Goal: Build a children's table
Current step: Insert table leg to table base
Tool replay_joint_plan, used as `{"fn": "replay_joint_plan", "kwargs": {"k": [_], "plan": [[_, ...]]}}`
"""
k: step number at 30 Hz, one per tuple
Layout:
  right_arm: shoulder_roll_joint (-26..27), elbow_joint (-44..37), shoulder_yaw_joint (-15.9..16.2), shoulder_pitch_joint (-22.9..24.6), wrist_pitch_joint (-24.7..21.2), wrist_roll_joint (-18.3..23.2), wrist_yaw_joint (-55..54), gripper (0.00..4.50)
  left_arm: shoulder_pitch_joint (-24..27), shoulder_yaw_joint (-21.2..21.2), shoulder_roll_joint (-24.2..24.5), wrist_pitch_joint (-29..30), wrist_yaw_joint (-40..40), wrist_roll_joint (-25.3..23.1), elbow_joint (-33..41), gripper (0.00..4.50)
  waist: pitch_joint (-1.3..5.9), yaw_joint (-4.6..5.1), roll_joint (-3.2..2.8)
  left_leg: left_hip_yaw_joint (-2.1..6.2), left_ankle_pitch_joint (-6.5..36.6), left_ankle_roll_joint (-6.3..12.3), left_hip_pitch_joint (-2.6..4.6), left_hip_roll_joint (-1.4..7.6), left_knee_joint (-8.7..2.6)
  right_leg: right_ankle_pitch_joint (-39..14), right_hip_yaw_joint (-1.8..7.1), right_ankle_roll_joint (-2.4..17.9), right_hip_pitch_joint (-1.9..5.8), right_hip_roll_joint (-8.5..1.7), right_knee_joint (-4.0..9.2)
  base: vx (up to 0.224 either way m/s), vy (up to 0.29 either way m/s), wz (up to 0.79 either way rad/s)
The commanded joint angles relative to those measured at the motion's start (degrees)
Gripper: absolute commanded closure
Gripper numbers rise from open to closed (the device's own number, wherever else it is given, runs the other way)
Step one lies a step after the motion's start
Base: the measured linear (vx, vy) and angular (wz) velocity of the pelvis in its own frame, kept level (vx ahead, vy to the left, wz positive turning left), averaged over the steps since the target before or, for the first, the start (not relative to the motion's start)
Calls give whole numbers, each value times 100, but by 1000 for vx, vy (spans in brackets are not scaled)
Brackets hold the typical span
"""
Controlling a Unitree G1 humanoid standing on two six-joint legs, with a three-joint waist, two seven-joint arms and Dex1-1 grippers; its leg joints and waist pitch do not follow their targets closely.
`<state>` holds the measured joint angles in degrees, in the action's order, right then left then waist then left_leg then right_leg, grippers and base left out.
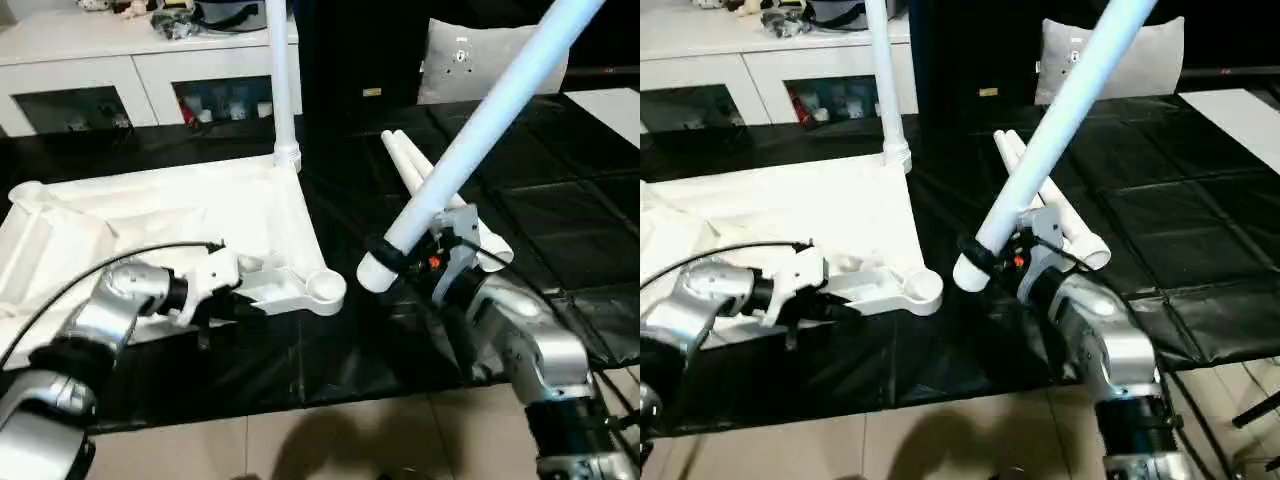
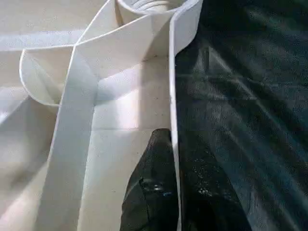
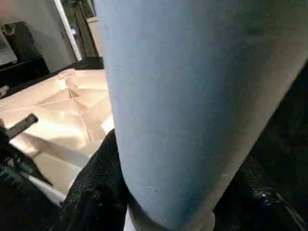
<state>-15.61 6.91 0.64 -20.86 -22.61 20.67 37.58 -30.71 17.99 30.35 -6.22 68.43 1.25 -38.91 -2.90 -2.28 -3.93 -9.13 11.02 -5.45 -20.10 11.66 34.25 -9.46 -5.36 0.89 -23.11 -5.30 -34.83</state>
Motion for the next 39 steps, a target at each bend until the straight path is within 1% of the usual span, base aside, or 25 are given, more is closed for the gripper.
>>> {"fn": "replay_joint_plan", "kwargs": {"k": [1, 2, 3, 5, 8, 11, 12, 13, 14, 17, 18, 21, 22, 23, 24, 26, 27, 28, 31, 32, 33, 35, 36, 38, 39], "plan": [[-32, -108, 139, -142, -162, -22, 103, 262, 190, 165, -296, -13, -129, 72, 214, 450, 356, -23, 69, -33, 1320, 187, -3, 55, -400, -2361, 255, 816, 298, -254, 524, 0, 0, 0], [-86, -140, 192, -194, -248, -26, 170, 262, 203, 202, -398, 50, -218, 47, 346, 450, 356, -23, 69, -33, 1320, 187, -3, 55, -400, -2361, 255, 816, 298, -254, 524, 0, 0, 0], [-127, -167, 235, -244, -339, -20, 235, 262, 197, 215, -487, 135, -288, 41, 454, 450, 359, -58, 100, -48, 1232, 234, -13, 45, -395, -2497, 255, 726, 298, -250, 541, 0, 0, 0], [-172, -198, 286, -293, -401, -18, 318, 262, 184, 223, -584, 218, -360, 51, 563, 450, 368, -106, 80, -50, 1153, 248, -15, 50, -390, -2580, 259, 658, 292, -257, 538, 0, 0, 0], [-329, -238, 457, -431, -609, -40, 534, 262, 240, 274, -938, 669, -666, 48, 1118, 450, 373, -149, 126, -59, 1097, 267, -20, 55, -388, -2647, 251, 580, 282, -257, 546, 0, 0, 0], [-356, -228, 490, -431, -622, -58, 555, 262, 280, 279, -963, 711, -700, 22, 1203, 450, 374, -166, 117, -59, 1091, 273, -37, 51, -389, -2729, 251, 487, 279, -264, 560, 0, 0, 0], [-370, -217, 510, -427, -613, -77, 565, 262, 309, 281, -973, 742, -732, 0, 1265, 450, 380, -171, 134, -60, 1060, 273, -51, 33, -384, -2771, 243, 406, 279, -256, 561, 0, 0, 0], [-399, -188, 545, -430, -633, -109, 585, 262, 375, 257, -993, 886, -809, -54, 1467, 450, 380, -169, 181, -67, 1035, 290, -57, 26, -383, -2790, 239, 374, 278, -251, 576, 0, 0, 0], [-406, -183, 553, -432, -642, -113, 593, 262, 381, 251, -995, 904, -818, -55, 1492, 450, 379, -176, 154, -58, 1003, 281, -58, 34, -386, -2779, 239, 366, 277, -257, 561, 0, 0, 0], [-439, -167, 591, -440, -688, -133, 625, 262, 405, 227, -1002, 976, -845, -61, 1578, 450, 383, -173, 162, -67, 991, 293, -58, 15, -377, -2869, 231, 289, 261, -243, 585, 0, 0, 0], [-442, -166, 595, -441, -693, -135, 627, 262, 408, 225, -1002, 982, -848, -61, 1585, 450, 382, -174, 148, -63, 992, 298, -58, 24, -382, -2840, 229, 299, 255, -243, 584, 0, 0, 0], [-529, -95, 696, -453, -701, -241, 669, 262, 487, 201, -995, 941, -895, -165, 1593, 450, 383, -171, 156, -65, 996, 307, -67, 28, -383, -2750, 230, 323, 259, -242, 574, 0, 0, 0], [-538, -88, 699, -451, -691, -252, 671, 262, 503, 197, -986, 976, -834, -132, 1609, 406, 386, -174, 157, -66, 973, 312, -69, 27, -382, -2746, 231, 318, 257, -244, 575, 0, 0, 0], [-549, -89, 684, -449, -687, -257, 675, 262, 525, 199, -960, 1027, -778, -103, 1658, 406, 387, -178, 125, -63, 972, 309, -68, 26, -383, -2744, 231, 322, 258, -248, 572, 0, 0, 0], [-562, -113, 647, -442, -706, -237, 670, 262, 530, 170, -956, 1064, -764, -66, 1661, 395, 388, -170, 138, -67, 971, 310, -71, 26, -380, -2732, 231, 317, 260, -243, 578, 0, 0, 0], [-588, -175, 590, -410, -784, -162, 690, 262, 515, 143, -954, 1025, -808, -86, 1606, 388, 402, -178, 118, -67, 940, 310, -72, 30, -374, -2642, 228, 372, 260, -244, 573, 0, 0, 0], [-594, -186, 583, -402, -796, -149, 697, 262, 511, 140, -956, 1012, -812, -90, 1589, 374, 414, -178, 104, -55, 918, 298, -85, 51, -383, -2389, 226, 435, 267, -236, 554, 0, 0, 0], [-623, -220, 591, -368, -796, -133, 737, 262, 507, 126, -967, 985, -763, -54, 1542, 362, 414, -172, 112, -51, 929, 292, -85, 57, -390, -2304, 225, 457, 271, -232, 548, 0, 0, 0], [-663, -258, 604, -317, -787, -137, 791, 262, 483, 37, -1023, 1046, -626, 99, 1384, 362, 417, -138, 143, -59, 970, 296, -85, 52, -386, -2061, 228, 597, 296, -235, 525, 0, 0, 0], [-662, -260, 600, -316, -790, -141, 795, 262, 479, 32, -1024, 1053, -621, 101, 1371, 362, 414, -132, 145, -58, 964, 302, -88, 54, -386, -2051, 229, 615, 299, -237, 523, 0, 0, 0], [-677, -278, 597, -305, -809, -138, 820, 262, 451, 66, -998, 1006, -642, 19, 1284, 362, 410, -126, 122, -59, 976, 305, -82, 51, -385, -2071, 229, 633, 295, -237, 525, 0, 0, 0], [-691, -290, 597, -297, -823, -132, 837, 262, 435, 87, -980, 972, -657, -41, 1226, 362, 399, -116, 139, -61, 1039, 306, -71, 50, -389, -2187, 227, 604, 293, -231, 545, 0, 0, 0], [-725, -311, 591, -280, -845, -127, 859, 262, 381, 113, -920, 874, -747, -176, 1063, 362, 389, -106, 124, -64, 1095, 301, -67, 44, -392, -2301, 224, 559, 287, -225, 576, 0, 0, 0], [-738, -319, 592, -274, -856, -124, 863, 262, 361, 122, -877, 845, -768, -223, 1011, 397, 389, -98, 136, -56, 1136, 282, -67, 40, -394, -2419, 219, 503, 298, -230, 576, 0, 0, 0], [-748, -322, 597, -270, -874, -121, 870, 262, 348, 126, -842, 835, -776, -251, 985, 397, 386, -99, 134, -55, 1154, 277, -61, 43, -395, -2472, 219, 493, 292, -237, 583, 0, 0, 0]]}}
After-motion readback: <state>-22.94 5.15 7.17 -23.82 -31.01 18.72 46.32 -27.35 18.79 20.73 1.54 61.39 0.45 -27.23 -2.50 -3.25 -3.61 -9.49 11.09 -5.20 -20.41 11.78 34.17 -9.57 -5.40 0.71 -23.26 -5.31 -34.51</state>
